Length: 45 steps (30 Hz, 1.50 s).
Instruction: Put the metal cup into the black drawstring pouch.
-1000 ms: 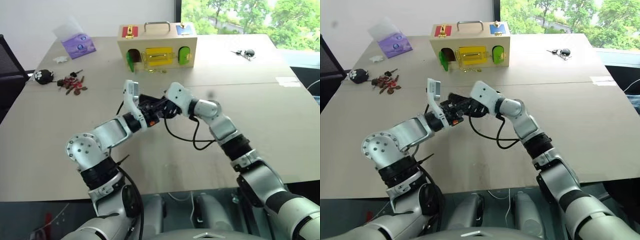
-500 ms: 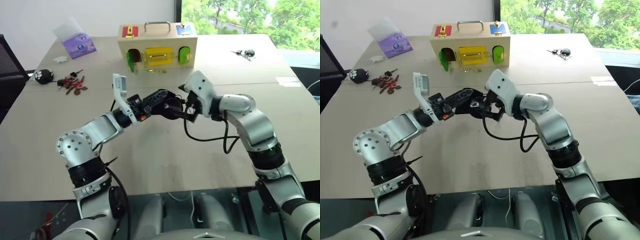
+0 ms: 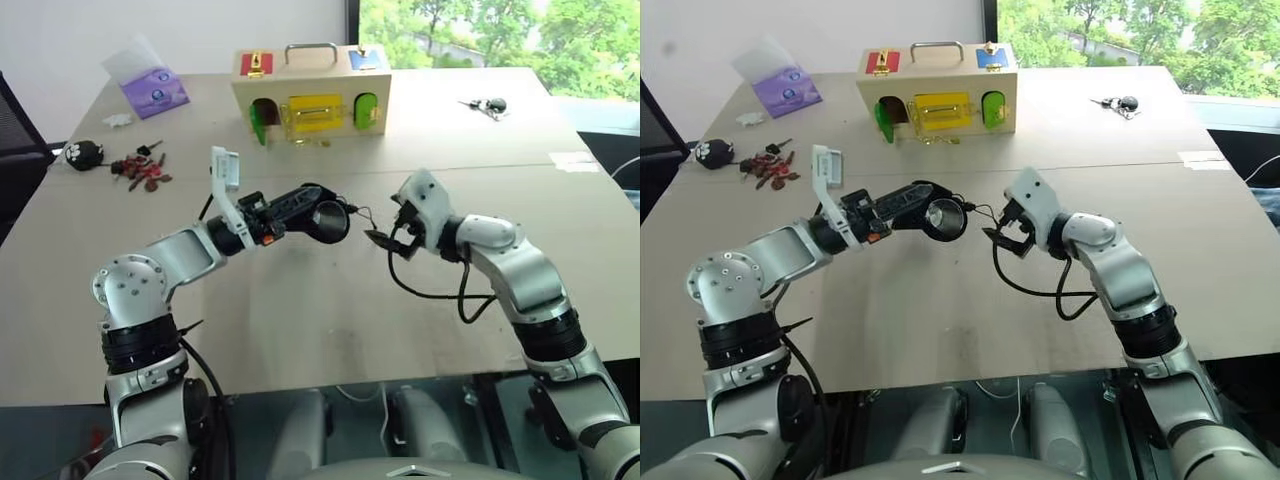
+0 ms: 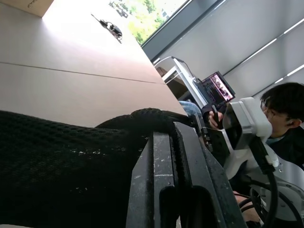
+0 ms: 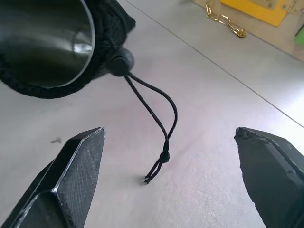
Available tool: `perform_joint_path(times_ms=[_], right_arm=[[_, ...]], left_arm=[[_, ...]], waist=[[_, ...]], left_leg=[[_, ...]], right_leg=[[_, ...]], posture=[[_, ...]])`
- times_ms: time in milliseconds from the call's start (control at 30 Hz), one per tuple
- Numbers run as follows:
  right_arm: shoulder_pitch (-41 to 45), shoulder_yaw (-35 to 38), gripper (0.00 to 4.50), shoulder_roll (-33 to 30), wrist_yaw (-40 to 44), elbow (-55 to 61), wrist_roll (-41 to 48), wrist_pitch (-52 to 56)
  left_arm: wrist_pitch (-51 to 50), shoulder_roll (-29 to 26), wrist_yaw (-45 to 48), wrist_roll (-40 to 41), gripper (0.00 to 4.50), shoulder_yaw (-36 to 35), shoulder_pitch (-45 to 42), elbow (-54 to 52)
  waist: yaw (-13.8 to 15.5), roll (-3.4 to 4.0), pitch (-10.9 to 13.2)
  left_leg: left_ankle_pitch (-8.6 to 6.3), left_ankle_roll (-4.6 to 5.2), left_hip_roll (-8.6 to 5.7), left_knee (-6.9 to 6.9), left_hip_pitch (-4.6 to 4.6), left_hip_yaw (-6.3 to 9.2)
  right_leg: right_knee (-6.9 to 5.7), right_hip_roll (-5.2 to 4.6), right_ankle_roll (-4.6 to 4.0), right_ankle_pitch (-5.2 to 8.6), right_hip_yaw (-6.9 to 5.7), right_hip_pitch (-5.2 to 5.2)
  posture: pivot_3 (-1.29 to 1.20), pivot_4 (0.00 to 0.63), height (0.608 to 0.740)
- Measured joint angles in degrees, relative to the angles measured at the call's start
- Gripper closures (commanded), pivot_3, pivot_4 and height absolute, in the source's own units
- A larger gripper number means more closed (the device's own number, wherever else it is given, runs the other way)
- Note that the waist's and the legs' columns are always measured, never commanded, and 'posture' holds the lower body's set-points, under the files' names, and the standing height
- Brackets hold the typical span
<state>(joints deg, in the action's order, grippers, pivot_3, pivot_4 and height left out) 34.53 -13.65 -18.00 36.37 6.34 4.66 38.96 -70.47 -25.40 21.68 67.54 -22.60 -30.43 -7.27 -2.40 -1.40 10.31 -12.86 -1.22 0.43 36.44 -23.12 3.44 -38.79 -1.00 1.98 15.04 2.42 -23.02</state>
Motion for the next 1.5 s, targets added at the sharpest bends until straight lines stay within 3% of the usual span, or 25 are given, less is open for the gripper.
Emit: perform_joint_path(times_ms=[300,400,600,633,867,967,1167,1500], right_arm=[[4.1,-1.7,0.04,11.2,-6.6,-23.0,-2.8,-12.0],[6.1,-1.2,1.20,13.4,-9.0,-29.5,-3.6,-16.4],[7.1,0.7,4.25,12.1,-11.4,-32.3,-5.2,-21.4],[7.1,0.9,4.42,11.4,-11.5,-32.2,-5.5,-21.8],[9.4,4.8,4.42,9.5,-12.7,-27.1,-5.3,-23.9],[11.3,5.7,4.50,8.9,-12.3,-23.2,-4.9,-23.7],[14.4,5.2,4.50,6.5,-8.6,-14.6,-4.3,-21.2],[24.2,5.3,4.50,2.5,-2.2,-6.9,-1.7,-17.4]], left_arm=[[0.0,-1.0,-2.6,2.5,4.50,0.1,1.8,-3.5],[0.1,-1.7,-4.0,3.7,4.50,-0.2,2.4,-4.4],[1.9,-2.4,-7.5,6.5,4.50,-2.2,5.8,-7.2],[2.4,-2.3,-8.2,7.0,4.50,-2.2,6.6,-7.7],[7.9,-1.2,-10.5,9.9,4.50,-2.7,12.3,-11.2],[10.0,-1.5,-9.2,9.8,3.78,-2.8,14.3,-12.4],[16.3,-1.9,-6.4,6.4,1.02,-2.4,17.5,-15.0],[18.8,-10.1,3.9,3.9,1.02,-1.4,17.3,-15.8]], waist=[[0.0,0.00,0.0],[0.0,0.00,0.0],[0.2,0.00,0.0],[0.2,0.01,0.0],[0.0,0.01,0.0],[0.1,0.01,0.0],[0.2,0.02,0.0],[0.1,0.03,0.0]], left_leg=[[0.01,-0.01,0.01,0.00,-0.07,-0.02],[0.01,-0.01,0.02,0.00,-0.12,0.00],[0.02,-0.02,0.08,0.16,-0.63,0.11],[0.02,-0.02,0.08,0.17,-0.66,0.11],[0.02,-0.02,0.12,0.15,-0.66,0.03],[0.02,-0.01,0.11,0.14,-0.66,0.03],[0.01,0.00,0.09,0.14,-0.68,0.01],[-0.02,0.06,0.04,0.13,-0.66,-0.03]], right_leg=[[-0.03,-0.01,-0.01,-0.01,0.03,-0.10],[-0.02,-0.02,-0.01,-0.01,0.02,-0.12],[-0.09,-0.06,-0.01,-0.02,-0.07,-0.53],[-0.09,-0.06,-0.01,-0.02,-0.07,-0.57],[-0.10,-0.02,-0.01,-0.02,-0.01,-0.62],[-0.10,-0.02,-0.02,-0.02,-0.04,-0.62],[-0.09,-0.03,-0.02,-0.02,-0.04,-0.62],[-0.09,-0.01,-0.02,-0.02,-0.07,-0.62]], posture=[[0.00,0.150,0.740],[0.00,0.150,0.740],[0.00,0.150,0.740],[0.00,0.150,0.740],[0.00,0.150,0.740],[0.00,0.150,0.740],[0.00,0.150,0.740],[0.00,0.150,0.740]])
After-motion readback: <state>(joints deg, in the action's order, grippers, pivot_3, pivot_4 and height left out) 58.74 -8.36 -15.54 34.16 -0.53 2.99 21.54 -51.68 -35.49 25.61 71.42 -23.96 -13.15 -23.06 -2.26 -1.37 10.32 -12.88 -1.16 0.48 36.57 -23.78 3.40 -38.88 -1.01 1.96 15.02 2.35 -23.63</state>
